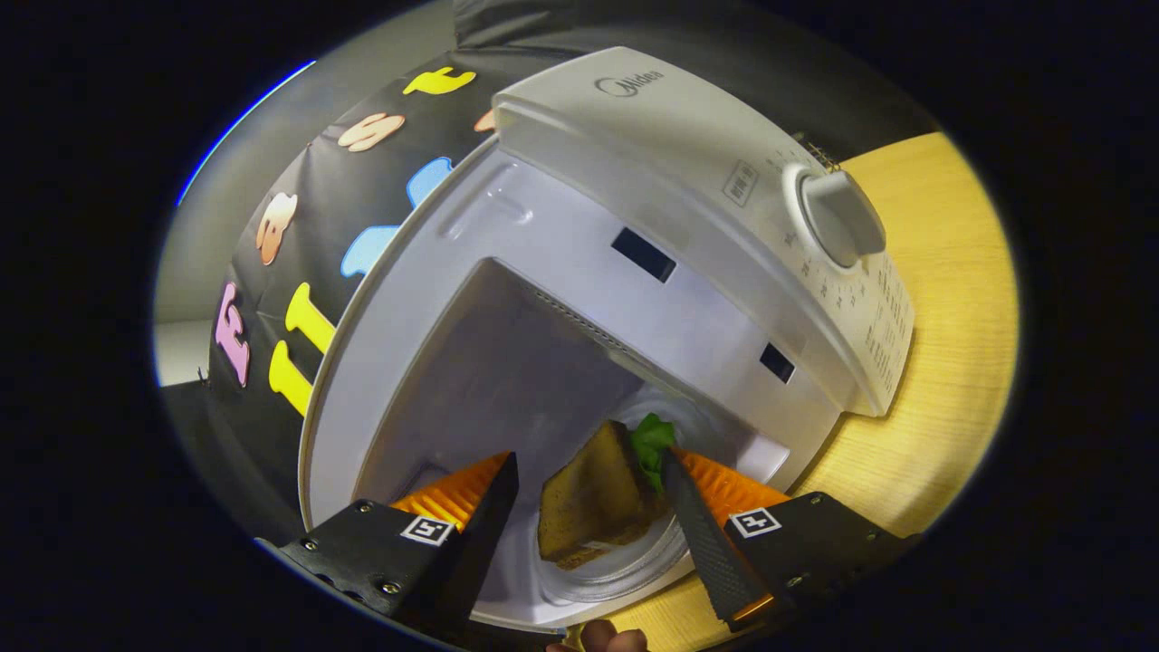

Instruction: Open the microwave, put the food inside, and close the microwave door.

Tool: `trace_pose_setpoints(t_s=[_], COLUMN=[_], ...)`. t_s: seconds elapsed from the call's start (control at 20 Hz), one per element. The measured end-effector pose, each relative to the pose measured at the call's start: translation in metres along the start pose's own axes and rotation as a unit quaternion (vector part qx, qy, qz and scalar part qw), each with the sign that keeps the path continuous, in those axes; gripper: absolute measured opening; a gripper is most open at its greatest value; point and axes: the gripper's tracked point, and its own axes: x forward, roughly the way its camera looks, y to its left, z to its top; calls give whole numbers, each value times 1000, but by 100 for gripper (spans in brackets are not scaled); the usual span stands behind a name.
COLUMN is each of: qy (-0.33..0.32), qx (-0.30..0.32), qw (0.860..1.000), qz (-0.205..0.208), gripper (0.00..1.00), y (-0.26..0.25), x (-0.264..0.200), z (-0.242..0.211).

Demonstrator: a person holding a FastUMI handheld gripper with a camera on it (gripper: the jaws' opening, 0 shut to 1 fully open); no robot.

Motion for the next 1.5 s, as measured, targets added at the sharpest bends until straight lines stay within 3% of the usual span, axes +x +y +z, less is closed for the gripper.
trace_pose_setpoints(t_s=[0.45, 0.65, 0.75, 0.85, 0.95, 1.0, 1.1, 1.35, 1.5], qy=[57, 76, 70, 54, 45, 39, 22, -2, -8], qx=[-124, -234, -281, -292, -307, -324, -350, -392, -404], qw=[990, 969, 957, 955, 950, 944, 934, 916, 910], qz=[27, 27, 30, 30, 32, 42, 63, 82, 97], gripper=[95, 94, 86, 72, 48, 25, 9, 1, 1], y=[8, 3, 3, 4, 3, 7, 17, 24, 32], x=[-46, -67, -82, -100, -120, -129, -145, -188, -214], z=[-4, -4, 1, 11, 18, 25, 32, 43, 44])
